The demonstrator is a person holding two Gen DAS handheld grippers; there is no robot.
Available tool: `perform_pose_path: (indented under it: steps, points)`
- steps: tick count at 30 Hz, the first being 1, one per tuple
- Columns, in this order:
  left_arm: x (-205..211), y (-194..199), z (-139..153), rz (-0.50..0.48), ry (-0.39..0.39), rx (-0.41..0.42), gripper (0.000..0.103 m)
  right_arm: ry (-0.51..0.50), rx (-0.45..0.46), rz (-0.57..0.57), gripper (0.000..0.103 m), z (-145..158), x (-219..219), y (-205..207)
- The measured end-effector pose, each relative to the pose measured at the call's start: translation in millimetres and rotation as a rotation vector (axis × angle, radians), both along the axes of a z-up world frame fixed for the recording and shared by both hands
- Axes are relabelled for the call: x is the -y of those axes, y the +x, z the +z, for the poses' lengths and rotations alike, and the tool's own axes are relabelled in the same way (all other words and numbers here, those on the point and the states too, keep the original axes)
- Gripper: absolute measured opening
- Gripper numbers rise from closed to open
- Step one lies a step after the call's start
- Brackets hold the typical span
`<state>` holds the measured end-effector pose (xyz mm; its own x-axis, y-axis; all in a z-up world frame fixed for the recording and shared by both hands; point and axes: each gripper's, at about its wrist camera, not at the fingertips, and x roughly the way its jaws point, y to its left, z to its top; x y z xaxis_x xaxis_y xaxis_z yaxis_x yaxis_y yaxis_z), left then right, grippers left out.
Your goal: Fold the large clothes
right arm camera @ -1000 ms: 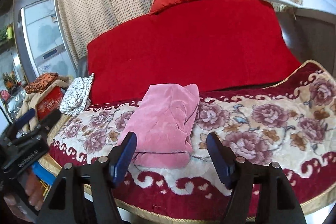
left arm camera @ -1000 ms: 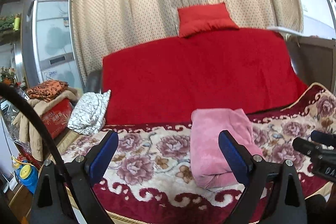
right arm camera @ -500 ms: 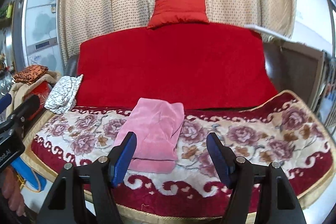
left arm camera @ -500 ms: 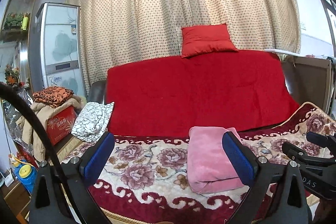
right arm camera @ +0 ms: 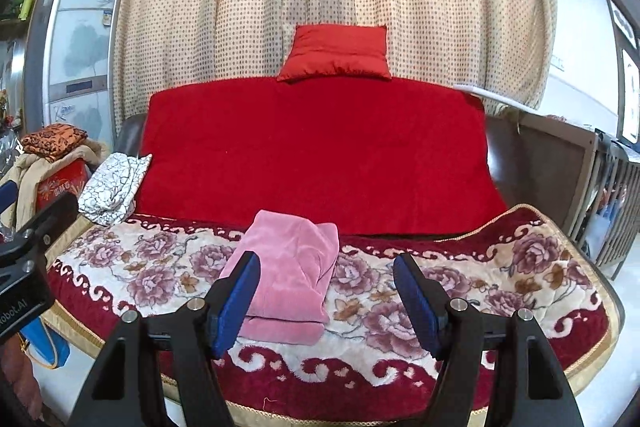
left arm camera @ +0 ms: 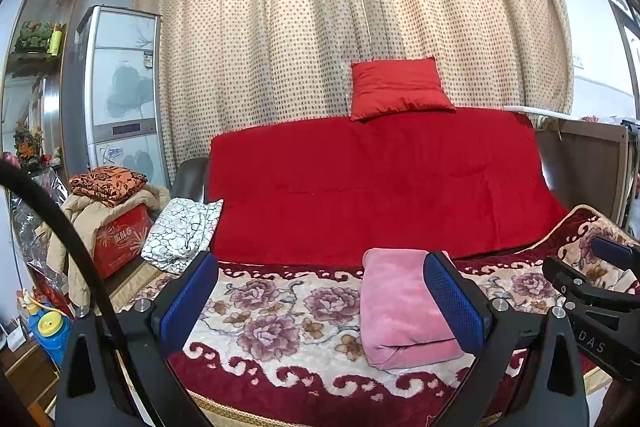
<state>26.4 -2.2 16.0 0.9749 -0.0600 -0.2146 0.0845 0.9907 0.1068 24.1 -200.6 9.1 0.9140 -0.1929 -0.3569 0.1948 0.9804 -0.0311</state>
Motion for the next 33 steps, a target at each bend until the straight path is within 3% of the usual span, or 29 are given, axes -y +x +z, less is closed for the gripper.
perform_pose_path:
  steps: [33]
  points:
    - [-4.9, -33.0, 13.7, -0.033, -0.032, 0.032, 0.102, -0.042, 0.089, -0.052, 0.073, 24.9, -6.9, -33.6]
